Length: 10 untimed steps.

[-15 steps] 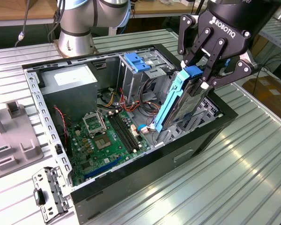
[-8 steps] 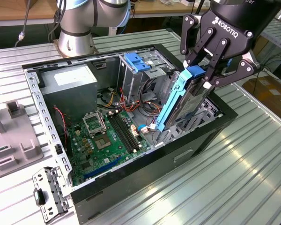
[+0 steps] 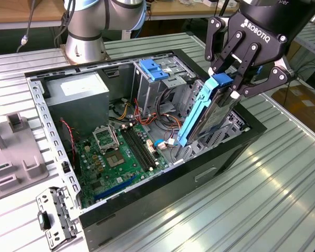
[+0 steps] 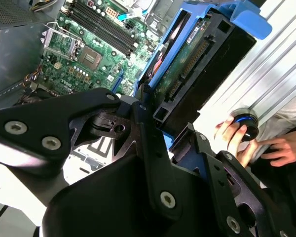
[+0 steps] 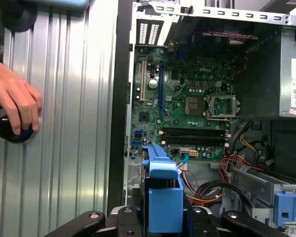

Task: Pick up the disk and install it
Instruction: 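Pick up the disk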

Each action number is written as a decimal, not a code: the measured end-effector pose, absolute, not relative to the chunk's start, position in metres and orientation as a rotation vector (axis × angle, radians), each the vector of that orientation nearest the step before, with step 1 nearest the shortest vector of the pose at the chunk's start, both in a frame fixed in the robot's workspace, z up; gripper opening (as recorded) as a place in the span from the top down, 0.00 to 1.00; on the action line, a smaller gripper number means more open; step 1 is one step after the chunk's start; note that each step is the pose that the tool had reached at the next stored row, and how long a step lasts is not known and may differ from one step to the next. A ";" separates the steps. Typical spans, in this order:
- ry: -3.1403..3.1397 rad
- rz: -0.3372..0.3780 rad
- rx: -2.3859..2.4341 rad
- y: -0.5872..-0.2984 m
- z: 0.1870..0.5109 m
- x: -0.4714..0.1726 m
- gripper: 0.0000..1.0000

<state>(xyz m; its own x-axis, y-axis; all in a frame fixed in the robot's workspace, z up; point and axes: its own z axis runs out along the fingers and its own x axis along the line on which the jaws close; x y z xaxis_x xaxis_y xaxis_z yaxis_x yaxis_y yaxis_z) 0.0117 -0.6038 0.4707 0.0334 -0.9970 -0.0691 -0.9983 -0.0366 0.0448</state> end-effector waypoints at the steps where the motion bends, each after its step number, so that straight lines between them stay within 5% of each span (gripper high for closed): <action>1: 2.169 0.126 -2.247 -0.604 0.471 0.013 0.63; 10: 2.169 0.127 -2.247 -0.604 0.470 0.021 0.63</action>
<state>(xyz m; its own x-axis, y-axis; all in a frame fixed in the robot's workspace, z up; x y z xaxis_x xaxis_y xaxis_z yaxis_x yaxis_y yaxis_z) 0.0215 -0.6045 0.4700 0.0334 -0.9970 -0.0691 -0.9983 -0.0366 0.0448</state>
